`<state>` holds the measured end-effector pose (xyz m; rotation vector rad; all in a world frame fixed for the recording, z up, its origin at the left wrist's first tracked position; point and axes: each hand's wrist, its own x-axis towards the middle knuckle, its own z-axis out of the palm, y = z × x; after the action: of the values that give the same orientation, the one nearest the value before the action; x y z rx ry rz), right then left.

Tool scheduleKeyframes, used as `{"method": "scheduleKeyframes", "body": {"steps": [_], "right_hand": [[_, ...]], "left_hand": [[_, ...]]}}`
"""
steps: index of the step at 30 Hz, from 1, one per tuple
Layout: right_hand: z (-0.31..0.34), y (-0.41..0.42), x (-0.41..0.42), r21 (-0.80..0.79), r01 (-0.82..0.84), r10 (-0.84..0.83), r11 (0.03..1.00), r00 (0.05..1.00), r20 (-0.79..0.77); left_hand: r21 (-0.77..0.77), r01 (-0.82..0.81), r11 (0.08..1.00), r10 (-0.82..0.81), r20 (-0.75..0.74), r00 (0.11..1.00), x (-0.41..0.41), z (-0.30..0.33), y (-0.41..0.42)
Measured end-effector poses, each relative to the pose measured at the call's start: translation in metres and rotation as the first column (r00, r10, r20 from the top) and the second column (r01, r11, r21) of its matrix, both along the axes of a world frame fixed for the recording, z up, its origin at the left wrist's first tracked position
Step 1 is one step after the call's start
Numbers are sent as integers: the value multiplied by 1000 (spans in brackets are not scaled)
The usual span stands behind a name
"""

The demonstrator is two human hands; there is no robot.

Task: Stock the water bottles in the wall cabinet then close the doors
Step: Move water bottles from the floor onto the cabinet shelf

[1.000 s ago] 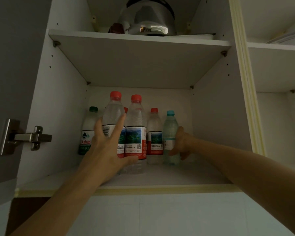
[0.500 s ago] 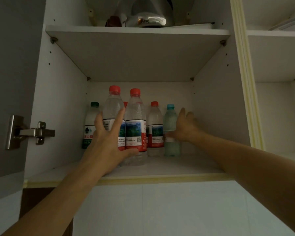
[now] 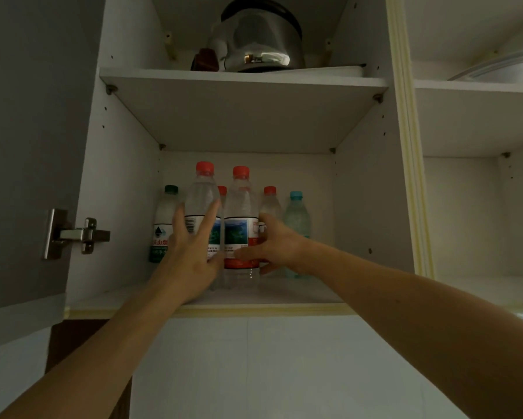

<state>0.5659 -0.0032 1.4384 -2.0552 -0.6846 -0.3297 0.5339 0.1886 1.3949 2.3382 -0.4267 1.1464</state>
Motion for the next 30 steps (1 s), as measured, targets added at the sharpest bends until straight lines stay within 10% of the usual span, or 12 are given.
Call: {"method": "scheduleKeyframes", "body": {"steps": [30], "right_hand": [[14, -94, 55, -306, 700, -711, 645, 697, 97]], "left_hand": [[-95, -1, 995, 1, 5, 1000, -14, -17, -8]]}}
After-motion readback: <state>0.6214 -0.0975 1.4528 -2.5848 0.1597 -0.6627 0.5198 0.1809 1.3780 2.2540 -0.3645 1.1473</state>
